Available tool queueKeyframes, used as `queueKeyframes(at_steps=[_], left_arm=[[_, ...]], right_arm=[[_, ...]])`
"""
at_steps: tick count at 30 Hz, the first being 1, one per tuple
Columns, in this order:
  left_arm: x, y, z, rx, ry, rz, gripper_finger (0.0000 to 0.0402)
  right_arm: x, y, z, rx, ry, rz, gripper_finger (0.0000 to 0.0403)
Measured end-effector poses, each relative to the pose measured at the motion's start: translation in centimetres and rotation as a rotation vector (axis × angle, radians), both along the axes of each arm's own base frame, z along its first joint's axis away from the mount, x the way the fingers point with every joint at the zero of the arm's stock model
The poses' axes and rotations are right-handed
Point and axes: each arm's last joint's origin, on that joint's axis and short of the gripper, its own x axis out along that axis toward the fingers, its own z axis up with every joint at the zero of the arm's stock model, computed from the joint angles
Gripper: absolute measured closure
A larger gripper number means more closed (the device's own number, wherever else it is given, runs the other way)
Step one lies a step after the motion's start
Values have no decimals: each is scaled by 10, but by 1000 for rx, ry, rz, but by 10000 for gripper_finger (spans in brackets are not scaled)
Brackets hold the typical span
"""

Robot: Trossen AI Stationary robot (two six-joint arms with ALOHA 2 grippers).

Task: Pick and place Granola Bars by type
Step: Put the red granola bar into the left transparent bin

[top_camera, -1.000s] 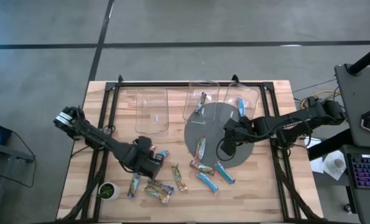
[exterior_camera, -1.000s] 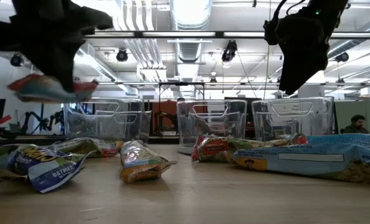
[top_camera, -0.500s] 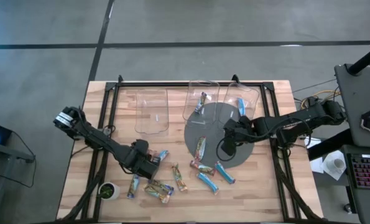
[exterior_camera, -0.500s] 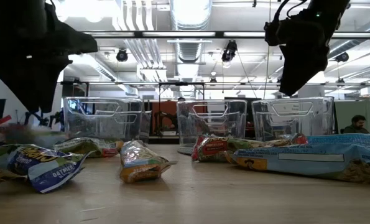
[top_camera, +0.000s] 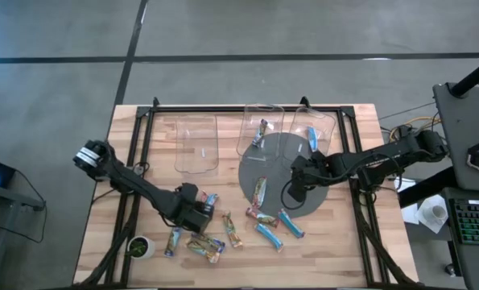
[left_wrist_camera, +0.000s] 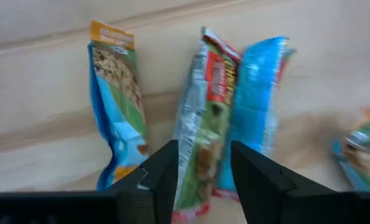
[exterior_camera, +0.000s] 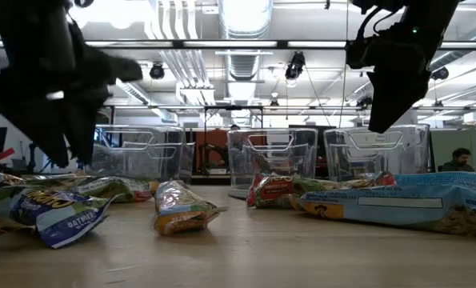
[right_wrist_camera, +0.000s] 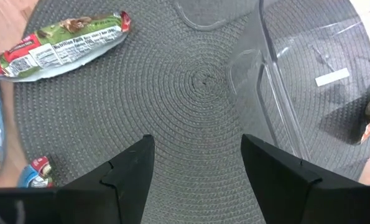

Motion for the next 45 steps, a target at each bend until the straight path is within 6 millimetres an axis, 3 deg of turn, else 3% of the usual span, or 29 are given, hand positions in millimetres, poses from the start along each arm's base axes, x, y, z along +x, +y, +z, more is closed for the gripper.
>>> queueKeyframes(at_steps=[10, 17, 25, 28, 31, 38, 41, 45], left_arm=[[9, 4, -22, -12, -47, -14, 273], [-1, 11, -38, -3, 2, 31, 278], [0, 11, -36, -25, -1, 36, 344], [7, 8, -26, -17, -59, 35, 381], [14, 6, -5, 19, -147, 34, 390], [15, 14, 78, 217, -301, 63, 389], [12, 37, 108, 330, -300, 101, 389], [15, 94, 117, 365, -168, 122, 389]], right_arm=[[0, 0, 0, 6, -4, -9, 174], [0, 0, 0, 23, -3, -11, 174], [0, 1, 0, 26, -2, -10, 174], [0, 1, 0, 25, -2, -9, 174], [0, 1, 0, 25, -2, -8, 174], [0, 1, 2, 23, -20, 1, 174], [0, 1, 5, 22, -45, 14, 174], [-2, 1, 10, 18, -68, 37, 174]])
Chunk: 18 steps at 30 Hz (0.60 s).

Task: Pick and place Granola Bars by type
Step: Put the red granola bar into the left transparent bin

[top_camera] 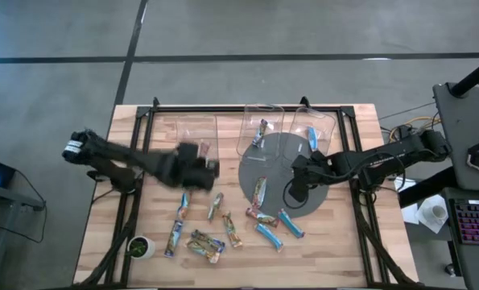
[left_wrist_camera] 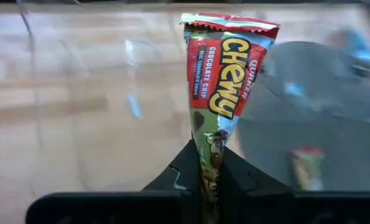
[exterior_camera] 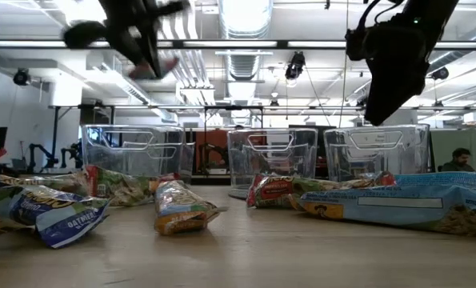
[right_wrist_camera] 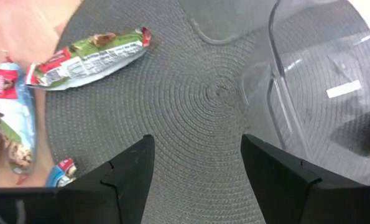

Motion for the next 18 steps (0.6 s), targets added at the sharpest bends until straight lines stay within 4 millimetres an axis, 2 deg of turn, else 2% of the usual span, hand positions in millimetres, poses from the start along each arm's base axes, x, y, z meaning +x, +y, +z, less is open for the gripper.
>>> queueKeyframes(at_steps=[3, 5, 8, 10, 13, 16, 18], left_arm=[[2, 53, -13, -76, 116, 0, 389], [1, 83, -22, -133, 129, 13, 383], [-4, 108, -31, -207, 125, -3, 359], [-5, 114, -33, -244, 118, -30, 336], [-7, 113, -35, -246, 145, -44, 296], [-9, 106, -33, -271, 154, -23, 263], [-8, 93, -24, -267, 121, -57, 249]], right_arm=[[-2, 0, 3, -4, -13, 10, 174], [-3, -1, 5, -6, -20, 11, 174], [-5, -1, 7, -13, -32, 3, 174], [-6, 0, 7, -16, -39, -1, 174], [-6, 1, 8, -15, -43, 0, 174], [-6, 1, 8, -16, -43, 1, 174], [-6, 1, 8, -18, -42, 4, 174]])
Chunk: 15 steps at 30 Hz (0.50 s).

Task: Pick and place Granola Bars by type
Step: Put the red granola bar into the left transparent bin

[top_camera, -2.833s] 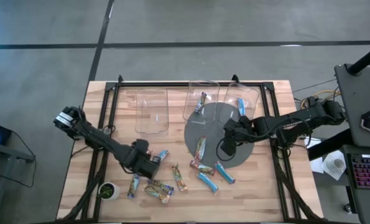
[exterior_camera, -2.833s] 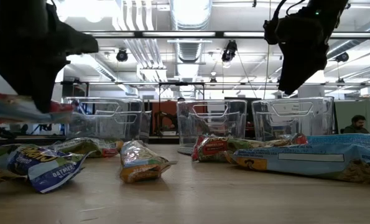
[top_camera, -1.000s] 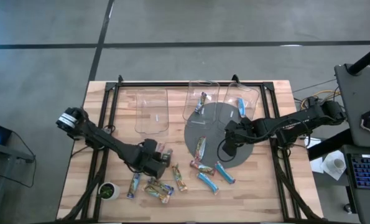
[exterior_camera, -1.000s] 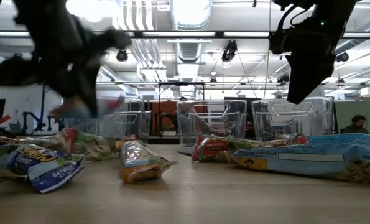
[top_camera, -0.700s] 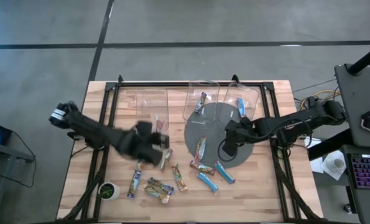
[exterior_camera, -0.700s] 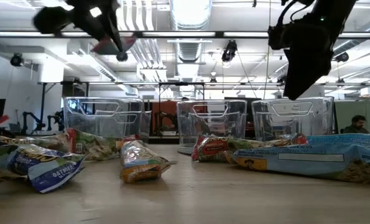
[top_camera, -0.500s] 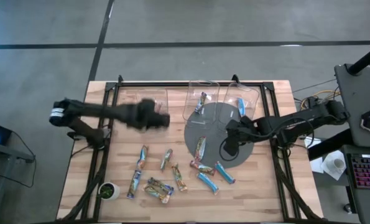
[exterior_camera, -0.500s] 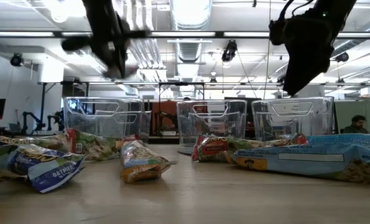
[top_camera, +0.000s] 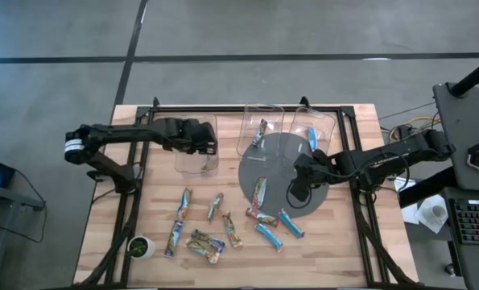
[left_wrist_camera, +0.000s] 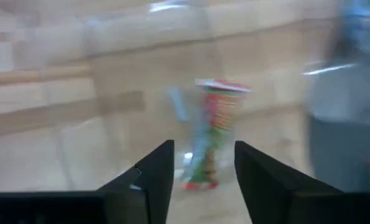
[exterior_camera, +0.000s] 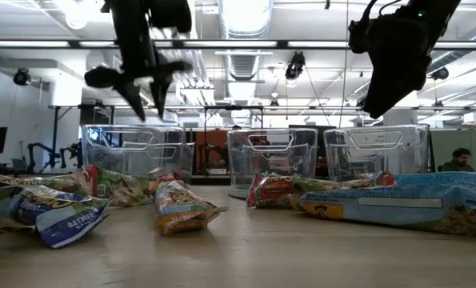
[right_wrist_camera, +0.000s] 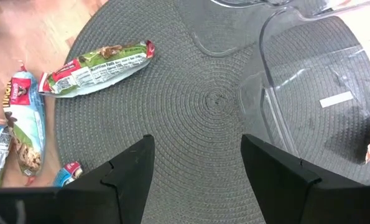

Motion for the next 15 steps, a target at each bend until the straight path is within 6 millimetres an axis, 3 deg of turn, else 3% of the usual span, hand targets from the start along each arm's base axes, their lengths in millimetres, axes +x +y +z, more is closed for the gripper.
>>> queueKeyframes(at_steps=[6, 10, 15], left_arm=[[19, -85, 27, 52, -276, -245, 244], [19, -141, 16, 35, -307, -292, 244], [23, -183, -13, -20, -270, -259, 244]], right_arm=[[2, 0, 1, -3, -21, -3, 174], [4, 1, 2, 5, -45, 6, 174], [4, 1, 2, 9, -45, 11, 174]])
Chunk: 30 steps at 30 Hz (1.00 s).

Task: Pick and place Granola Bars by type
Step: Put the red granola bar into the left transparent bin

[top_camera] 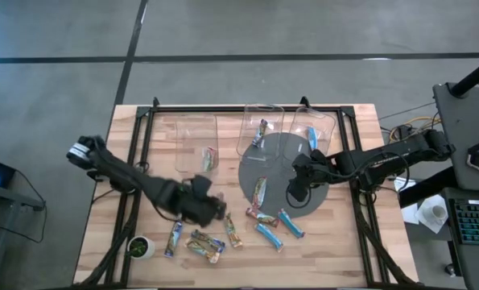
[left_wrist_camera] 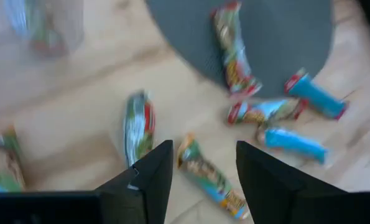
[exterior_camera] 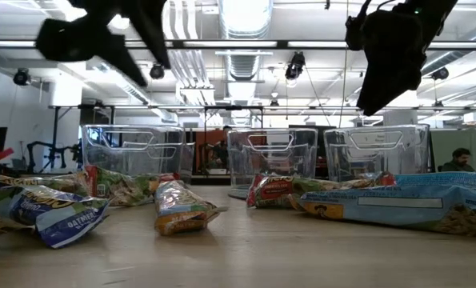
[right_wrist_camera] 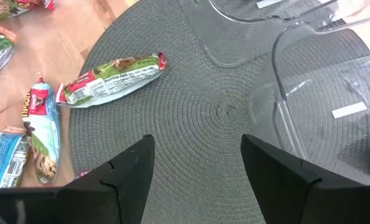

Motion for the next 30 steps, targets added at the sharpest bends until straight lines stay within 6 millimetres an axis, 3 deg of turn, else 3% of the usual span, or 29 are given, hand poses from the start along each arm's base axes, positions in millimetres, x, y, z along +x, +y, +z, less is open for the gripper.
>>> queueKeyframes(at_steps=[7, 13, 20, 30], left_arm=[[12, -26, -46, -74, 162, 1, 244], [19, -32, -64, -111, 222, 36, 244], [21, -27, -67, -83, 229, 81, 244], [37, -13, -94, -48, 326, 55, 244]], right_arm=[[0, 1, 0, 20, 0, -8, 174], [-1, 3, -1, 71, 1, -17, 174], [-1, 6, -1, 77, 0, -13, 174], [-1, 6, -1, 73, 1, -13, 174]])
